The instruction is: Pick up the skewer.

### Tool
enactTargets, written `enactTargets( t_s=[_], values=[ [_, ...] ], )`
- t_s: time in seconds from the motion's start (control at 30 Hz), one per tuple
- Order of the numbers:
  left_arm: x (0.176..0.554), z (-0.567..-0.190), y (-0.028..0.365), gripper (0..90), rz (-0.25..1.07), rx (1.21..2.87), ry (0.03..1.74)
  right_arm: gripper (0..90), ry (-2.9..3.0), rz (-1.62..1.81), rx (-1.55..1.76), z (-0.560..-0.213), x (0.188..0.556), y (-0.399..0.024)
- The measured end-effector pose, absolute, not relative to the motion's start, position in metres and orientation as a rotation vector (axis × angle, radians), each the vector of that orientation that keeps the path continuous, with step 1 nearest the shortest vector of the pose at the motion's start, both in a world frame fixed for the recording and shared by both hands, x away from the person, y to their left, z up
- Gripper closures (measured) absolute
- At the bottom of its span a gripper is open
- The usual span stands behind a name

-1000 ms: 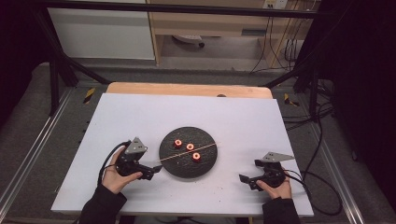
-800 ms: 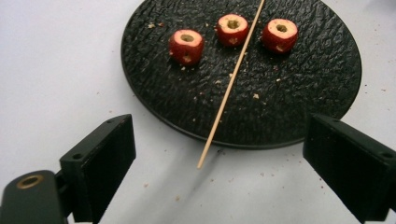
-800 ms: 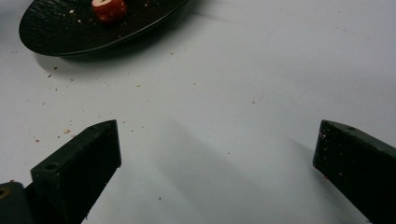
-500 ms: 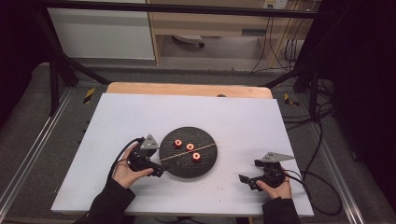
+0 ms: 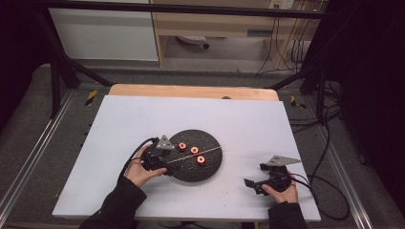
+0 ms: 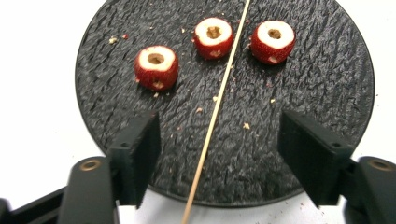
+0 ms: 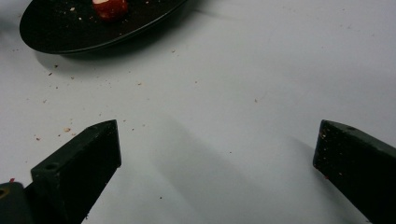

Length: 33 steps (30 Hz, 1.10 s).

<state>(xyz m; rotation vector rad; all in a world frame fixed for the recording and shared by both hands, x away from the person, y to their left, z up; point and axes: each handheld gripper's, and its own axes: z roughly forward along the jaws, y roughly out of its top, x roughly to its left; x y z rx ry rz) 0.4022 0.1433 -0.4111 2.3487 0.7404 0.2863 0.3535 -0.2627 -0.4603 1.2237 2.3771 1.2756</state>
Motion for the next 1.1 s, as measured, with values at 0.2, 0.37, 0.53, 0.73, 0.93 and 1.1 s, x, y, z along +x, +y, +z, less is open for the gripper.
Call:
enactTargets(
  t_s=[0.2,0.37,0.53,0.73,0.93,1.1],
  values=[
    [0.407,-0.412,0.135,39.0,0.279,2.382,0.71,1.5,2.379,1.275,1.221,-0.461,0.354,-0.263],
    [0.412,-0.415,0.131,48.5,0.27,2.421,0.697,1.5,2.381,1.274,1.221,-0.461,0.354,-0.262],
    [0.416,-0.418,0.129,57.2,0.255,2.439,0.699,1.5,2.383,1.275,1.22,-0.461,0.354,-0.262],
    [0.417,-0.42,0.128,68.2,0.25,2.456,0.686,1.5,2.386,1.275,1.222,-0.461,0.354,-0.262],
    [0.418,-0.421,0.128,75.3,0.259,2.463,0.677,1.6,2.389,1.274,1.223,-0.461,0.354,-0.262],
    [0.418,-0.422,0.127,78.0,0.265,2.475,0.662,1.6,2.388,1.275,1.223,-0.461,0.354,-0.262]
  ],
)
